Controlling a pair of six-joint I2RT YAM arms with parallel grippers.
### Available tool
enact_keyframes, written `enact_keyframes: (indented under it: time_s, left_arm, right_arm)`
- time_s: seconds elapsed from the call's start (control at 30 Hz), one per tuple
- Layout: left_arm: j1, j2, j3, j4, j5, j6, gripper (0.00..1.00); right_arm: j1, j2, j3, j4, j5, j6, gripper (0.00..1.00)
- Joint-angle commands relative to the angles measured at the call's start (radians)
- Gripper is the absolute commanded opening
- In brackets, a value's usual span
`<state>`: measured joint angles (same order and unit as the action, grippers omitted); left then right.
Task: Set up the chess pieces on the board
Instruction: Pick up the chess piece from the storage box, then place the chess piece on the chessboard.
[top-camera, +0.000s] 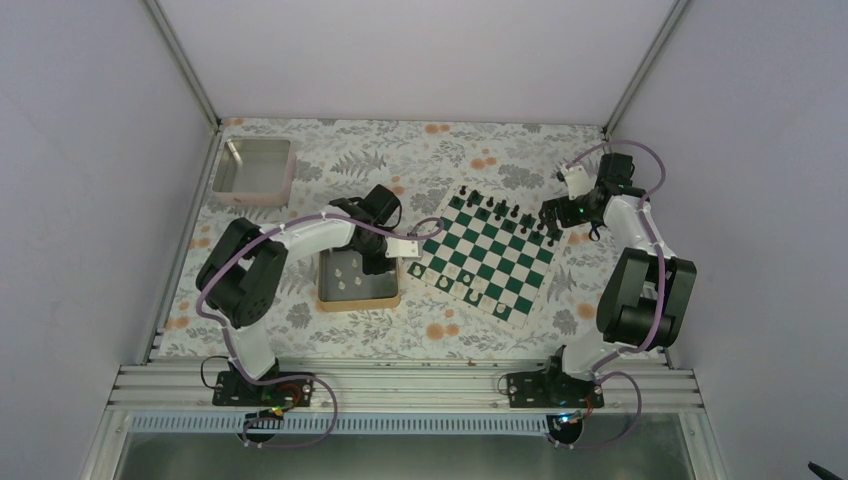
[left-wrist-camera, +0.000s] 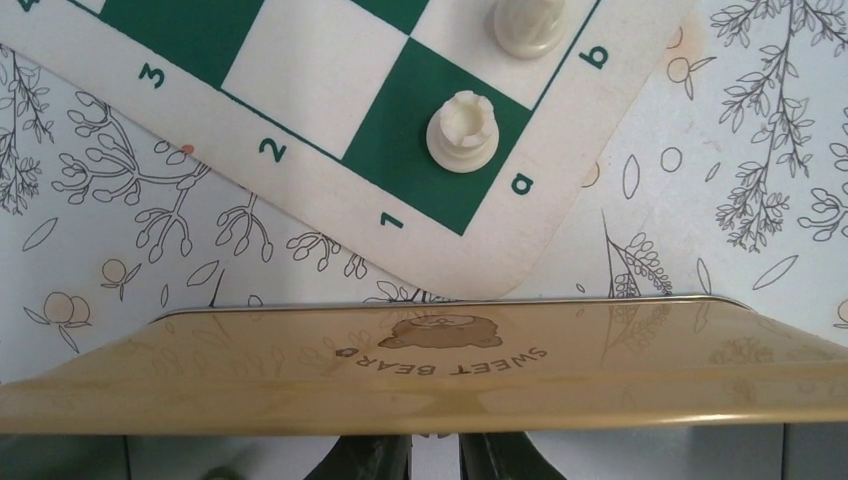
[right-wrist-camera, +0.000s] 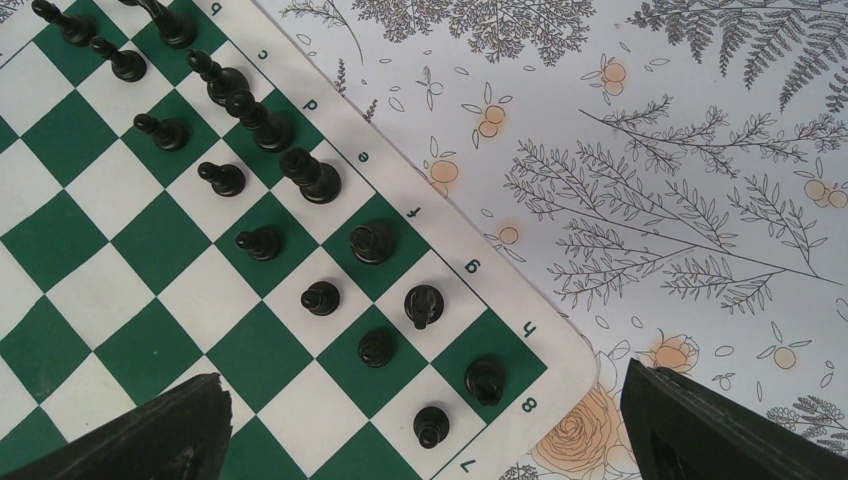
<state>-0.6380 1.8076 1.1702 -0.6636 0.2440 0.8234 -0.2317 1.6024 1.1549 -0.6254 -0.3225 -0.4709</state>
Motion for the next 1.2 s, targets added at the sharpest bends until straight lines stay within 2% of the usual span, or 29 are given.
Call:
enact_keyframes:
  time_s: [0.0,0.17,0.37,0.5,0.6,0.77,0.97,1.17]
  left_arm:
    - [-0.002,0.005,-0.011,-0.003,-0.012,0.006,0.11]
    - [-0.002,-0.022,-0.007,-0.041,-0.057,0.014,0.11]
    - [0.000,-0.119,0.045,-0.191,-0.131,0.025,0.11]
    - [-0.009,-0.185,0.155,-0.322,-0.165,0.023,0.12]
    - [-0.057,-0.183,0.282,-0.398,-0.167,0.016,0.12]
    - [-0.233,-0.083,0.525,-0.460,-0.146,-0.008,0.14]
    - [-0.406,0.160,0.816,-0.504,-0.133,0.008,0.15]
    - [-0.500,0.354,0.950,-0.496,-0.115,0.025,0.14]
  right_arm:
    - [-0.012,0.011,0.015,0.003,-0.001,-0.010,1.00]
    - [-0.012,0.010,0.018,0.001,-0.002,-0.011,1.00]
    - [-0.012,0.007,0.017,0.003,-0.007,-0.014,1.00]
    - [-0.012,0.004,0.016,0.003,-0.011,-0.015,1.00]
    - [-0.012,0.007,0.018,0.003,-0.008,-0.009,1.00]
    - [-0.012,0.002,0.031,-0.003,-0.010,0.008,1.00]
    - [-0.015,-0.004,0.045,-0.005,-0.011,0.020,1.00]
    - [-0.028,-0.005,0.051,-0.008,-0.008,0.030,1.00]
